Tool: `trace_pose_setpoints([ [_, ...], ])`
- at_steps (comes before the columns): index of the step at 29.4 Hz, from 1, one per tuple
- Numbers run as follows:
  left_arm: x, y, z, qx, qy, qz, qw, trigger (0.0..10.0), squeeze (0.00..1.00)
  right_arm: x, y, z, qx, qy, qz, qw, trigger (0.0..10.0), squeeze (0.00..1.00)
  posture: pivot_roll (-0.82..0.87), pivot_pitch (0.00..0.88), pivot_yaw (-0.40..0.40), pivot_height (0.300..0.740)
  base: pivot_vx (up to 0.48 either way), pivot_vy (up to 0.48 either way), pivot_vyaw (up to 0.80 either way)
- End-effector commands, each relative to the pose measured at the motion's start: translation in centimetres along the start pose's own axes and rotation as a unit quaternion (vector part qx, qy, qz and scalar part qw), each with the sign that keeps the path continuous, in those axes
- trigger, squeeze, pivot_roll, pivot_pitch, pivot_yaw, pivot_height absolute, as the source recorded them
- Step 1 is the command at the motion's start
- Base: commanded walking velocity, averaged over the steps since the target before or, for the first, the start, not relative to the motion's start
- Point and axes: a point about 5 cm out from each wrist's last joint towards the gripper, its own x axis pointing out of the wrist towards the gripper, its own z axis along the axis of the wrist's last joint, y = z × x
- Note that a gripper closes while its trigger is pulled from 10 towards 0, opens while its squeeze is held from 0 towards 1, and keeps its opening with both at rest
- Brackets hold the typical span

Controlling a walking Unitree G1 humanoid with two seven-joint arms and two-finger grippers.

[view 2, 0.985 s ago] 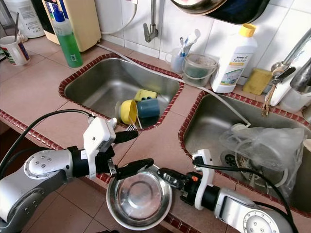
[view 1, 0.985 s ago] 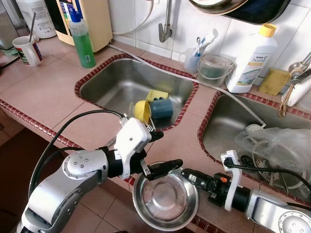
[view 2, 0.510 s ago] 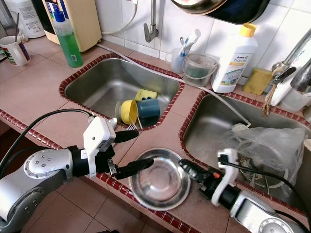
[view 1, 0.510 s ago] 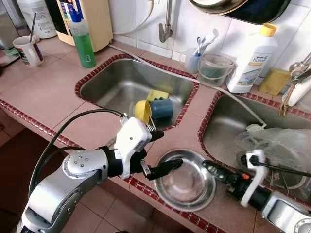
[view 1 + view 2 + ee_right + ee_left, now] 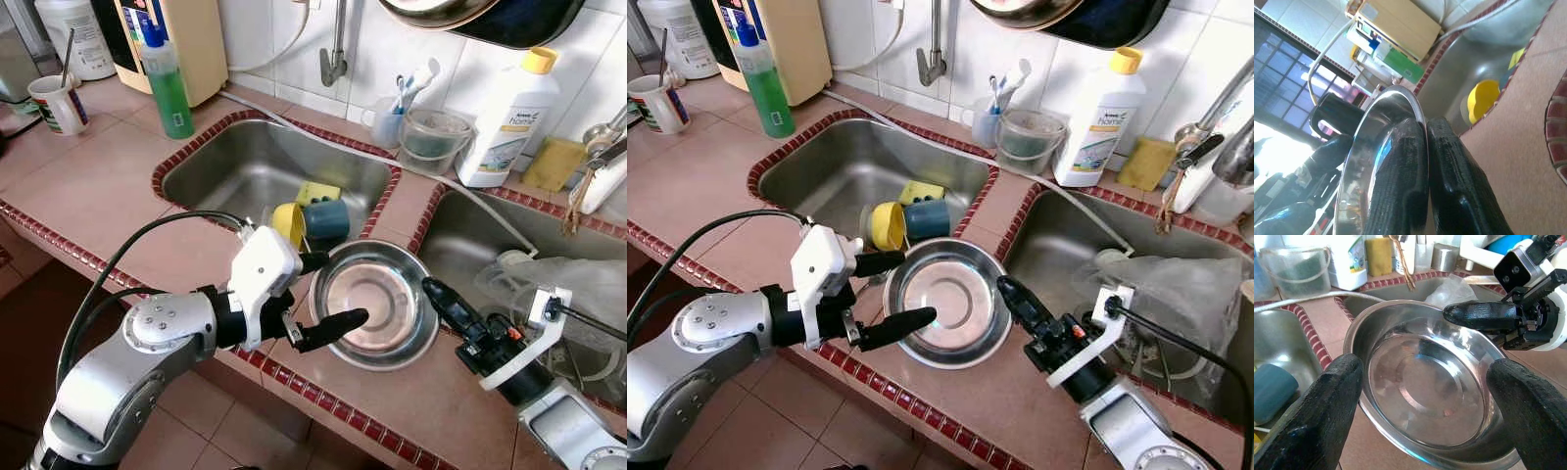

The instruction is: Kitchen organization

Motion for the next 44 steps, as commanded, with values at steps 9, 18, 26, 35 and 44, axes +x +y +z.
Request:
trace_pose_setpoints([
  [9, 0.2, 1.6, 1.6, -0.026, -0.055, 0.048, 0.997, 10.0, 0.0, 0.7, -0.3, 1.3, -0.041, -0.023, -0.012, 0.999, 0.0, 0.0, -0.03, 0.095, -0.014, 0.731, 0.0, 0.0, 0.0],
  [18, -0.1, 2.8, 2.4, -0.039, -0.089, 0.089, 0.991, 10.0, 0.0, 1.1, -0.6, 1.4, -0.059, -0.028, -0.023, 0.998, 0.0, 0.0, -0.03, 0.097, -0.016, 0.731, 0.0, 0.0, 0.0],
  [26, -1.4, 6.1, 1.3, -0.035, -0.072, 0.178, 0.981, 10.0, 0.0, 1.4, -0.4, 3.3, -0.122, -0.079, -0.044, 0.988, 10.0, 0.0, -0.03, 0.085, -0.009, 0.731, 0.0, 0.0, 0.0],
  [35, -2.7, 9.1, 1.9, -0.012, -0.083, 0.251, 0.964, 10.0, 0.0, 2.0, 0.3, 5.4, -0.171, -0.126, -0.046, 0.976, 10.0, 0.0, -0.03, 0.068, 0.002, 0.731, 0.0, 0.0, 0.0],
  [44, -2.3, 10.4, 1.0, -0.01, -0.094, 0.299, 0.949, 10.0, 0.0, 3.4, 1.9, 6.8, -0.253, -0.186, -0.062, 0.947, 10.0, 0.0, -0.03, 0.036, 0.008, 0.731, 0.0, 0.0, 0.0],
])
